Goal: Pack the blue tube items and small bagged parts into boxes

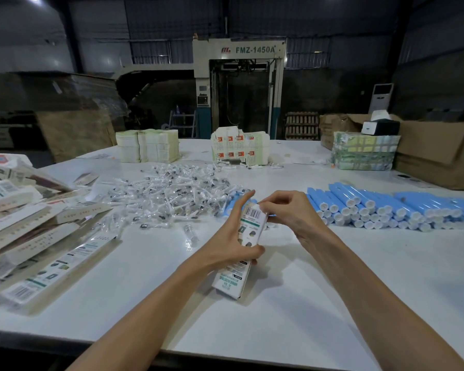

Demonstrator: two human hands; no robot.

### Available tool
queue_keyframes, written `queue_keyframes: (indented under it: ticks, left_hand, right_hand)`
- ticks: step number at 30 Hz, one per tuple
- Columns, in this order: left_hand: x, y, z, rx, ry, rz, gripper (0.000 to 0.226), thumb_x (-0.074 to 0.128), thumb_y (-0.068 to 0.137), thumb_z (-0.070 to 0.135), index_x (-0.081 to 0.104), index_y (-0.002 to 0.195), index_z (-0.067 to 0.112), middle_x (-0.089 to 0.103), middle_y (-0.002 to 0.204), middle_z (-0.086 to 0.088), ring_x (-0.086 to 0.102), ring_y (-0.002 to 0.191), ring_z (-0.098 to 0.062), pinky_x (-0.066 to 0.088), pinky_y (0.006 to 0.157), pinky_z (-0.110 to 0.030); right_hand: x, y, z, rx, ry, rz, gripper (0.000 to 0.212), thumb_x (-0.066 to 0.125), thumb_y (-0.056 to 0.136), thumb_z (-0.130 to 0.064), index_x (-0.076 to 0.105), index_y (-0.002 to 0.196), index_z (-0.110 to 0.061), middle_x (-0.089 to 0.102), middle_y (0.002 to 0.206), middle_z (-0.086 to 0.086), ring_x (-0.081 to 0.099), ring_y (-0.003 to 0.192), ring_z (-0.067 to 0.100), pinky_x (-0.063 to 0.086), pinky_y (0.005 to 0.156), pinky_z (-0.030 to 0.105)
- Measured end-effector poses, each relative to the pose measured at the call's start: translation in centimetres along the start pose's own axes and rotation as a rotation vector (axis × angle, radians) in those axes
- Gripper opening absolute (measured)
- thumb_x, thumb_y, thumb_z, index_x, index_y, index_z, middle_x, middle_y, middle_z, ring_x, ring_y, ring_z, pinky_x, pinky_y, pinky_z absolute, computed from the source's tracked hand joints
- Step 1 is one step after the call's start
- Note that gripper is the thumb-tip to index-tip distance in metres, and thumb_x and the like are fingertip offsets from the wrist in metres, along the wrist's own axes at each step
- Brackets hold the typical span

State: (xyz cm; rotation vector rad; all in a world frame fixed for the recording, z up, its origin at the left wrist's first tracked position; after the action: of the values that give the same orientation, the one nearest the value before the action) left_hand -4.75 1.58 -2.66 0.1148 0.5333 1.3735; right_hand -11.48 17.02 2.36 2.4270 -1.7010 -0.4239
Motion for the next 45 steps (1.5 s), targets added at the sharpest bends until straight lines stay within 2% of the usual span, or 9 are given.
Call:
queue_keyframes:
  ticks: [4,9,13,20,26,35,37,40,45]
  left_hand:
    - [0.0,-0.2,0.1,-0.008,0.041,0.007,0.106,0.074,0.084,-0.009,0.022,0.160,0.044,0.064,0.117,-0.010,0.071,0.074,-0.024,0.063,0.064,-0.038]
    - [0.0,-0.1,0.0,-0.025,0.086,0.005,0.093,0.073,0.085,-0.010,0.025,0.151,0.034,0.066,0.109,0.010,0.071,0.072,-0.024,0.063,0.063,-0.038]
    - [-0.4,-0.1,-0.1,-0.027,0.137,0.031,0.088,0.075,0.083,0.000,0.028,0.148,0.034,0.065,0.106,0.030,0.076,0.072,-0.026,0.064,0.061,-0.037]
    - [-1.3,0.4,-1.3,-0.064,0.139,0.131,0.097,0.079,0.076,0.009,0.027,0.150,0.045,0.070,0.107,-0.001,0.075,0.069,-0.042,0.064,0.064,-0.064]
    - [-1.8,0.5,-1.8,-0.032,0.066,0.169,0.097,0.076,0.078,0.005,0.026,0.151,0.042,0.072,0.101,0.000,0.077,0.069,-0.038,0.065,0.062,-0.045]
    - [-1.7,0.4,-1.7,-0.019,0.039,0.183,0.086,0.075,0.076,0.006,0.031,0.141,0.042,0.073,0.090,0.006,0.076,0.065,-0.032,0.061,0.059,-0.034]
    - [-1.8,0.3,-1.8,-0.034,-0.004,0.194,0.085,0.075,0.077,0.005,0.033,0.140,0.043,0.072,0.091,0.005,0.076,0.065,-0.034,0.062,0.059,-0.037]
    - [-1.9,0.2,-1.7,-0.036,-0.047,0.199,0.085,0.077,0.077,0.003,0.035,0.140,0.044,0.072,0.094,0.001,0.075,0.065,-0.035,0.062,0.061,-0.038]
    - [-1.3,0.0,-1.4,-0.012,-0.032,0.159,0.088,0.076,0.080,0.002,0.030,0.144,0.043,0.073,0.096,0.007,0.074,0.066,-0.035,0.064,0.063,-0.042]
  right_hand:
    - [-0.2,0.1,-0.2,0.004,-0.012,-0.049,0.005,0.074,0.089,-0.002,0.077,0.089,0.002,0.079,0.085,0.014,0.077,0.080,0.020,0.060,0.069,0.025]
    - [-0.5,0.1,-0.6,-0.032,-0.073,-0.067,0.004,0.075,0.088,-0.002,0.078,0.087,0.000,0.079,0.084,0.013,0.077,0.079,0.017,0.059,0.067,0.023]
    - [-0.4,0.0,-0.3,-0.051,-0.052,-0.081,0.006,0.077,0.090,-0.007,0.080,0.090,-0.002,0.079,0.086,0.012,0.077,0.085,0.022,0.061,0.073,0.024]
    - [0.0,-0.8,-0.5,-0.127,-0.058,-0.160,0.013,0.074,0.097,-0.019,0.081,0.100,-0.008,0.081,0.096,0.005,0.077,0.098,0.019,0.061,0.090,0.032]
    - [1.1,-1.3,-0.3,-0.166,0.019,-0.186,0.023,0.076,0.094,-0.009,0.079,0.117,-0.012,0.081,0.106,0.002,0.076,0.103,0.017,0.060,0.085,0.025]
    - [1.6,-0.9,0.6,-0.219,0.061,-0.091,0.020,0.074,0.094,-0.004,0.082,0.104,-0.019,0.081,0.102,0.001,0.076,0.102,0.018,0.062,0.090,0.033]
    - [2.1,-0.8,1.3,-0.202,0.124,-0.106,0.020,0.070,0.096,-0.004,0.080,0.113,-0.010,0.080,0.109,0.006,0.075,0.108,0.022,0.060,0.095,0.034]
    - [2.8,-0.6,2.3,-0.099,0.399,-0.158,0.027,0.063,0.099,-0.001,0.071,0.124,0.007,0.074,0.121,0.021,0.071,0.116,0.029,0.057,0.103,0.037]
    - [2.5,0.0,3.1,-0.054,0.476,-0.114,0.026,0.065,0.095,0.002,0.070,0.118,0.012,0.073,0.115,0.024,0.070,0.108,0.029,0.059,0.094,0.032]
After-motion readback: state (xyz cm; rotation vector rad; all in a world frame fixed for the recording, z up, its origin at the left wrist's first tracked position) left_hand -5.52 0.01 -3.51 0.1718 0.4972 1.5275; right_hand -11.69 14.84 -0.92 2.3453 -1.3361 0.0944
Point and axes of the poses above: each hand's wrist, its own y-axis towards the middle knuckle, its own x-axis out of the palm, z = x × y, the point moved 5 cm from there along y, towards the middle knuckle
